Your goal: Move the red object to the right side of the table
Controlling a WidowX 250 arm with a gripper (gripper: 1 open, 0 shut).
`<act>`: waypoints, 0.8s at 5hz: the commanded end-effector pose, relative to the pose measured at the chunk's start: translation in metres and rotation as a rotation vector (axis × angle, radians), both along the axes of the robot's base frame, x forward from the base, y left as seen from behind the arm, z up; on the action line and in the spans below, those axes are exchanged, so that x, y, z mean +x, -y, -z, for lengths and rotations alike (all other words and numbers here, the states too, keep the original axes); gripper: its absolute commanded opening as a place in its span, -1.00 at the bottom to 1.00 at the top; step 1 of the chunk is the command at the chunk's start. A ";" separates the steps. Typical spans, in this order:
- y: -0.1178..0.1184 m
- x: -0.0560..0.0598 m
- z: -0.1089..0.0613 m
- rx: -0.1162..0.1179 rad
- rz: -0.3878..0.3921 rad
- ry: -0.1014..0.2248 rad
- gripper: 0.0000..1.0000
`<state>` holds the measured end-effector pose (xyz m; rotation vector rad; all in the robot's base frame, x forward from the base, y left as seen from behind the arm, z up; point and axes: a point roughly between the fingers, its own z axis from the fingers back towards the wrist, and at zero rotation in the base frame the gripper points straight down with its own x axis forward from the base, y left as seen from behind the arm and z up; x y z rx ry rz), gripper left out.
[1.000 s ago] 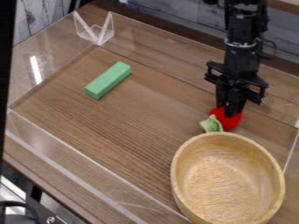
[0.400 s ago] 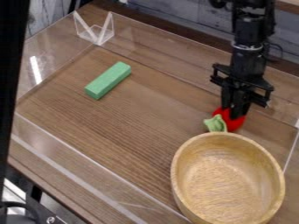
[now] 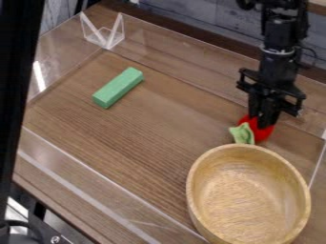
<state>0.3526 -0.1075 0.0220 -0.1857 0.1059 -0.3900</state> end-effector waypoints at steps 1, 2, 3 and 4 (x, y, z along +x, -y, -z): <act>0.017 -0.002 0.013 0.003 0.037 -0.002 -1.00; 0.018 -0.003 0.015 0.007 0.039 -0.010 -1.00; 0.018 -0.003 0.017 0.010 0.040 -0.019 -1.00; 0.018 -0.004 0.018 0.012 0.040 -0.025 -1.00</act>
